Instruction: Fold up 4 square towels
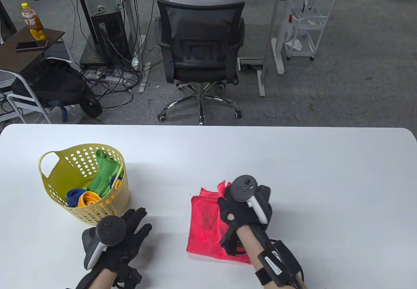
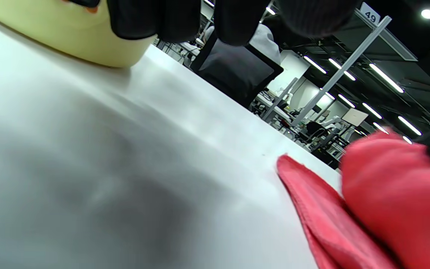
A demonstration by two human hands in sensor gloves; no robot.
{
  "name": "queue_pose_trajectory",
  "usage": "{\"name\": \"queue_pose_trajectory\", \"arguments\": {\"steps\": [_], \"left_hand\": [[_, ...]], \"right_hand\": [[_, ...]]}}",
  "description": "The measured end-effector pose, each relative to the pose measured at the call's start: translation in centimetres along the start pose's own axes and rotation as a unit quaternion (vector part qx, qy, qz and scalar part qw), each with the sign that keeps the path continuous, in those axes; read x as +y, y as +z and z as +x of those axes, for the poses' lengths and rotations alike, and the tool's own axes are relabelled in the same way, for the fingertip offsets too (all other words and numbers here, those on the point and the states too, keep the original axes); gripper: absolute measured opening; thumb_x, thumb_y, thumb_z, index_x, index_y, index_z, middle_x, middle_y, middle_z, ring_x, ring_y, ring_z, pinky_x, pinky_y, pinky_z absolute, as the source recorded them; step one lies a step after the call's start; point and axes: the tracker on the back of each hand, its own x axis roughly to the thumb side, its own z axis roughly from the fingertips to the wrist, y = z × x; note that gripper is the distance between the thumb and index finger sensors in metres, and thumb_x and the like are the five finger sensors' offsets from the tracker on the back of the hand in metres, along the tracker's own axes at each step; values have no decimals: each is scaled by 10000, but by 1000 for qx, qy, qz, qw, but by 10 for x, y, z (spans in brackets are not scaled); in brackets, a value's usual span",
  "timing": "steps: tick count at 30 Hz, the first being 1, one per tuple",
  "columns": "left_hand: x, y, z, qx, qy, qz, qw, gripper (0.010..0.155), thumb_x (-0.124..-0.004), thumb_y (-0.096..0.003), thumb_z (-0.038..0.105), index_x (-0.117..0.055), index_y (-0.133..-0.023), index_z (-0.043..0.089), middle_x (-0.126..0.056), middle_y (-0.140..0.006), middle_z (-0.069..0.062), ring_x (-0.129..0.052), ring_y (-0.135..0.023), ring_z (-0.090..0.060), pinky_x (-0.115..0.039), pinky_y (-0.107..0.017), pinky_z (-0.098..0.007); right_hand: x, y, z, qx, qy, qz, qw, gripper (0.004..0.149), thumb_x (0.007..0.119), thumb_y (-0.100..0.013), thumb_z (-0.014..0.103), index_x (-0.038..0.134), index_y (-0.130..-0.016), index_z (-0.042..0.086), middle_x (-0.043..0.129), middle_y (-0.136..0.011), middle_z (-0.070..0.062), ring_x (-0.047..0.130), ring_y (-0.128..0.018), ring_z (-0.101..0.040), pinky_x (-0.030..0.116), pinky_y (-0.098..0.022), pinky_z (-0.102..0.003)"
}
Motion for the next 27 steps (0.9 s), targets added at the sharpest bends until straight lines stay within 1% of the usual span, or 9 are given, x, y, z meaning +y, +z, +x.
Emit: {"name": "queue_pose_trajectory", "arguments": {"steps": [4, 10, 13, 16, 18, 22, 23, 24, 27], "left_hand": [[1, -1, -3, 6, -4, 1, 1000, 685, -682, -502, 594, -608, -1127, 324, -551, -1209, -113, -609, -1117, -419, -470, -839, -603], [-1, -4, -3, 7, -7, -12, 1000, 683, -677, -504, 598, -603, -1128, 331, -545, -1212, -108, -612, -1119, -412, -469, -842, -600], [-4, -4, -2, 5, -14, -15, 1000, 683, -677, -504, 597, -605, -1128, 330, -546, -1213, -108, -615, -1119, -411, -469, -843, -599], [-5, -3, -2, 4, -20, -13, 1000, 681, -678, -504, 595, -604, -1128, 333, -546, -1213, -104, -613, -1120, -409, -468, -844, -599], [-6, -3, -2, 4, -26, -12, 1000, 679, -679, -504, 593, -602, -1128, 336, -544, -1214, -105, -610, -1122, -409, -466, -844, -600], [-8, -5, -3, 7, -36, -15, 999, 680, -679, -504, 594, -600, -1129, 338, -538, -1216, -107, -603, -1126, -408, -461, -846, -601], [-9, -5, -4, 9, -38, -16, 999, 680, -678, -504, 596, -600, -1128, 341, -531, -1218, -105, -600, -1127, -407, -459, -847, -601], [-11, -6, -4, 11, -40, -19, 999, 679, -677, -504, 596, -598, -1129, 340, -529, -1219, -105, -598, -1127, -410, -458, -848, -600], [-15, -8, -6, 16, -48, -27, 998, 679, -678, -503, 596, -599, -1128, 343, -528, -1219, -104, -596, -1128, -409, -456, -849, -600]], "right_hand": [[15, -4, 12, -34, -80, 98, 991, 675, 729, -570, 390, 509, -1055, -25, 810, -910, -318, 989, -652, -430, 809, -482, -610], [-29, 14, 0, -126, -240, 124, 955, 761, 689, -581, 444, 402, -1114, -15, 663, -1024, -373, 890, -757, -519, 773, -505, -658], [-48, 17, -24, -88, -291, 118, 945, 733, 686, -592, 414, 426, -1114, -31, 660, -1018, -396, 888, -752, -523, 759, -505, -666], [-60, 11, -60, 16, -174, -11, 985, 697, 705, -585, 398, 524, -1080, -58, 725, -966, -396, 911, -710, -485, 761, -491, -650], [-55, 4, -82, 92, -11, -78, 993, 625, 733, -573, 382, 667, -1017, -53, 826, -871, -382, 961, -605, -433, 787, -458, -616], [-17, -10, -104, 172, 179, 9, 969, 648, 770, -553, 457, 772, -950, -55, 842, -810, -353, 910, -581, -356, 748, -494, -582], [-9, -12, -103, 161, 182, 6, 970, 670, 798, -540, 449, 736, -933, -90, 788, -756, -363, 866, -553, -321, 720, -502, -576], [-5, -11, -98, 139, 217, -57, 965, 624, 819, -519, 421, 789, -885, -83, 841, -698, -337, 885, -489, -291, 735, -485, -566], [-2, -17, -90, 114, 205, -53, 971, 437, 832, -526, 292, 866, -811, -37, 901, -633, -300, 907, -417, -260, 747, -484, -560]]}}
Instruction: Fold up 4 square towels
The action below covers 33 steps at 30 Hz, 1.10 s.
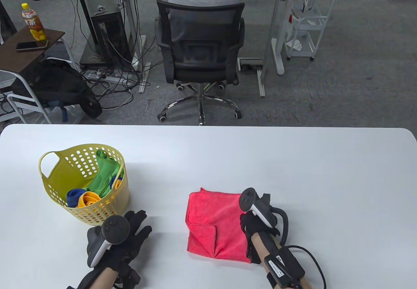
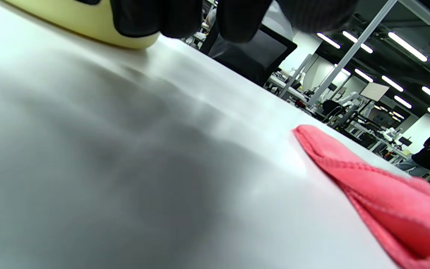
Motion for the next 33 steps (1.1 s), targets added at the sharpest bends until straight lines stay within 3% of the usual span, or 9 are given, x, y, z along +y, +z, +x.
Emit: {"name": "queue_pose_trajectory", "arguments": {"steps": [5, 10, 15, 19, 23, 25, 28, 30, 33], "left_hand": [[-3, -2, -1, 5, -15, 0, 1000, 679, -679, -502, 595, -600, -1127, 343, -526, -1220, -107, -593, -1129, -410, -453, -849, -601], [-4, -2, 0, 6, -19, -4, 1000, 680, -678, -502, 595, -597, -1129, 344, -525, -1221, -104, -590, -1131, -409, -450, -851, -601], [-10, -3, 1, 9, -29, -16, 999, 679, -676, -502, 598, -596, -1128, 347, -522, -1221, -104, -588, -1132, -408, -447, -853, -599], [-15, -3, 4, 7, -34, -28, 999, 683, -672, -503, 600, -588, -1132, 347, -515, -1224, -102, -581, -1135, -406, -441, -856, -599], [-16, 0, 7, -3, -46, -26, 999, 681, -674, -502, 599, -594, -1130, 347, -519, -1223, -104, -583, -1134, -407, -444, -854, -599], [-15, 1, 8, -6, -47, -22, 999, 682, -675, -500, 599, -596, -1129, 347, -520, -1222, -103, -583, -1134, -406, -446, -854, -600], [-12, 1, 7, -8, -40, -18, 999, 681, -676, -500, 598, -598, -1128, 345, -521, -1222, -102, -584, -1134, -407, -446, -853, -601], [-11, 1, 6, -6, -38, -17, 999, 680, -677, -500, 597, -599, -1127, 345, -521, -1222, -102, -586, -1133, -409, -446, -852, -601], [-10, 0, 5, -3, -37, -17, 999, 681, -675, -500, 598, -598, -1128, 345, -522, -1221, -104, -585, -1133, -407, -446, -853, -600]], "right_hand": [[-18, -26, -43, 52, 19, -37, 998, 416, 822, -525, 282, 856, -851, 25, 886, -721, -289, 917, -473, -289, 706, -530, -596], [-41, -48, -130, 144, 41, -102, 983, 420, 826, -510, 295, 871, -867, 81, 817, -904, -302, 881, -675, -379, 629, -595, -653], [-52, -44, -186, 207, 14, -119, 971, 732, 835, -496, 404, 586, -1088, 54, 498, -1125, -361, 593, -966, -551, 438, -644, -776], [-47, -39, -168, 131, -1, -91, 987, 842, 829, -488, 449, 457, -1132, 55, 267, -1166, -372, 332, -1027, -607, 307, -640, -817], [-37, -29, -99, 27, 72, -26, 997, 848, 825, -502, 428, 407, -1141, 61, 173, -1161, -363, 236, -1025, -612, 261, -631, -824], [-38, -17, -66, -44, 86, 2, 995, 885, 803, -496, 481, 372, -1151, 69, 141, -1160, -364, 207, -1023, -614, 261, -627, -824], [-51, 9, -30, -153, -13, 15, 988, 891, 805, -493, 491, 382, -1155, 72, 198, -1172, -362, 245, -1024, -625, 280, -621, -828], [-59, 17, -27, -146, -44, 14, 988, 887, 798, -500, 505, 398, -1157, 64, 292, -1188, -352, 353, -1013, -666, 357, -608, -849], [-57, 12, -46, -15, -16, -2, 1000, 844, 765, -535, 510, 434, -1157, 45, 435, -1153, -406, 534, -933, -716, 545, -565, -836]]}}
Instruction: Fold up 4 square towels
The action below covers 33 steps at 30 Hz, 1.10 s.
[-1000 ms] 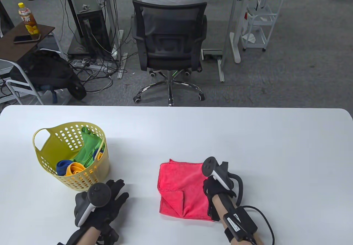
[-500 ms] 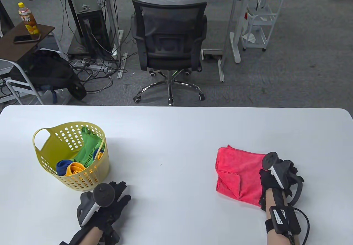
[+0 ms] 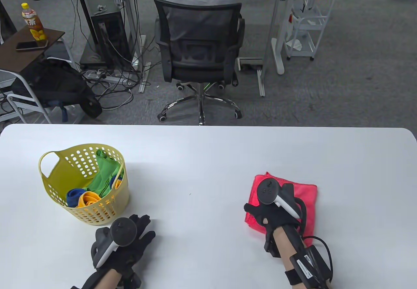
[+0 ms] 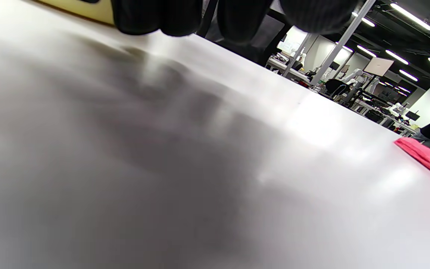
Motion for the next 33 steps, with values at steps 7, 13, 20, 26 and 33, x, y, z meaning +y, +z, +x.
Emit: {"name": "queue_pose_trajectory", "arguments": {"steps": [7, 13, 20, 26, 33], "left_hand": [[-3, 0, 3, -1, -8, -7, 1000, 682, -677, -499, 598, -595, -1129, 349, -519, -1222, -105, -583, -1134, -408, -445, -852, -602], [3, 9, 15, -28, -22, 14, 999, 685, -678, -499, 595, -589, -1131, 346, -511, -1224, -105, -573, -1137, -410, -441, -851, -605], [79, 63, 49, -103, -12, 161, 981, 679, -684, -496, 606, -622, -1123, 354, -587, -1212, -85, -639, -1125, -387, -491, -847, -592], [193, 70, 12, 49, -2, 245, 968, 659, -728, -545, 528, -570, -1157, 344, -573, -1230, -54, -606, -1149, -385, -468, -871, -581], [221, -28, -25, 184, -248, 52, 950, 575, -834, -514, 401, -689, -1070, 368, -801, -1101, 67, -799, -1069, -234, -534, -874, -505]], "right_hand": [[24, -42, -48, 95, -2, 87, 992, 955, 859, -480, 495, 329, -1151, 71, 302, -1128, -427, 418, -882, -756, 604, -541, -826], [15, -55, -110, 89, -77, 102, 988, 955, 890, -466, 447, 283, -1141, 150, 151, -1162, -304, 185, -962, -649, 382, -594, -838], [-1, -51, -113, 49, -137, 47, 988, 930, 832, -495, 463, 290, -1144, 76, 147, -1141, -366, 138, -961, -642, 278, -614, -820], [-37, -19, -63, -114, -185, -80, 973, 873, 801, -506, 464, 364, -1145, 61, 204, -1150, -370, 200, -972, -643, 300, -613, -811], [-47, 10, -18, -225, -179, -102, 952, 836, 775, -520, 467, 402, -1146, 57, 222, -1155, -372, 215, -977, -648, 307, -611, -816]]}}
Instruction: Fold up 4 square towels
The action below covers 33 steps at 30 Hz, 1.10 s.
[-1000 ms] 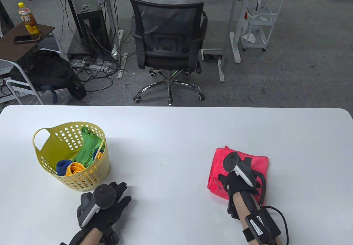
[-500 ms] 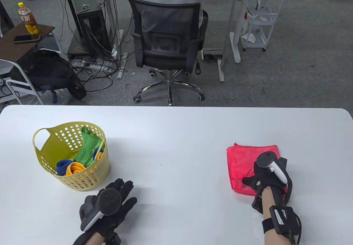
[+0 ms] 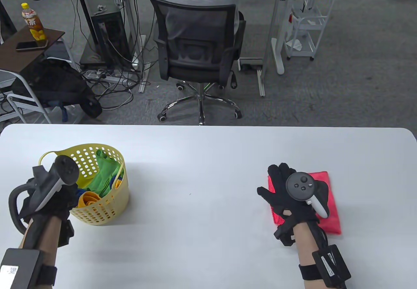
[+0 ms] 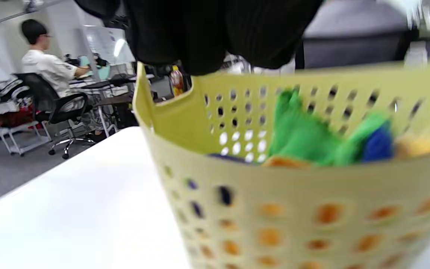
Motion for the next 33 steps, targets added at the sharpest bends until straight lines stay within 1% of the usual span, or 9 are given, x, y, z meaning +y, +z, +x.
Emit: {"name": "queue_pose_trajectory", "arguments": {"steps": [4, 9, 11, 14, 16, 19, 25, 30, 33], "left_hand": [[-18, -26, 20, 30, -81, -62, 994, 592, -852, -508, 392, -668, -1071, 413, -776, -1118, 113, -779, -1092, -199, -501, -897, -484], [-45, -48, 37, 83, -155, -133, 975, 640, -860, -504, 404, -629, -1101, 402, -717, -1165, 106, -693, -1140, -177, -392, -908, -518], [-53, -52, 43, 89, -178, -140, 970, 624, -867, -500, 396, -664, -1091, 377, -808, -1109, 103, -727, -1120, -166, -409, -910, -485], [-61, -56, 49, 91, -205, -144, 964, 509, -879, -491, 385, -814, -994, 349, -959, -950, 122, -836, -1030, -118, -462, -901, -476], [-56, -54, 47, 90, -186, -124, 970, 448, -888, -477, 391, -882, -922, 340, -1010, -866, 107, -894, -965, -133, -489, -893, -480], [-37, -47, 35, 77, -130, -96, 984, 443, -861, -463, 421, -896, -897, 336, -1027, -830, 111, -926, -926, -142, -507, -890, -473], [5, -23, -13, 56, 40, -42, 997, 453, -800, -444, 474, -929, -850, 318, -1063, -748, 115, -979, -860, -140, -556, -866, -509], [34, 6, -44, 49, 166, 14, 985, 441, -762, -476, 424, -904, -867, 277, -1058, -729, 82, -985, -836, -161, -570, -852, -529], [55, 27, -59, 51, 255, 74, 963, 441, -740, -490, 420, -868, -890, 287, -1027, -760, 83, -959, -864, -172, -560, -852, -541]], "right_hand": [[3, 2, 10, -43, 23, -45, 998, 798, 779, -515, 456, 468, -1132, 56, 281, -1159, -365, 275, -987, -640, 340, -616, -812], [13, -2, 11, -44, 33, -1, 998, 824, 810, -502, 458, 466, -1135, 56, 270, -1161, -367, 264, -988, -644, 339, -620, -816], [16, -3, 11, -45, 42, 8, 998, 832, 818, -497, 457, 466, -1136, 56, 263, -1161, -366, 259, -988, -645, 338, -621, -817], [19, -3, 11, -45, 50, 8, 998, 830, 820, -495, 456, 473, -1135, 57, 261, -1162, -366, 260, -989, -644, 341, -621, -819], [19, -4, 12, -46, 50, 9, 998, 827, 819, -497, 456, 474, -1134, 57, 261, -1162, -364, 261, -990, -643, 343, -621, -819], [19, -4, 11, -46, 46, 7, 998, 825, 819, -496, 454, 479, -1133, 53, 265, -1161, -365, 265, -990, -644, 347, -619, -821], [16, -3, 11, -49, 34, -4, 998, 821, 797, -507, 459, 466, -1134, 46, 264, -1158, -372, 272, -987, -648, 356, -616, -821], [10, 2, 18, -64, 22, -13, 998, 826, 795, -508, 461, 456, -1136, 45, 262, -1158, -374, 275, -987, -649, 357, -616, -821], [4, 6, 23, -74, 9, -23, 997, 828, 794, -508, 463, 455, -1136, 43, 265, -1159, -374, 279, -987, -650, 360, -615, -822]]}}
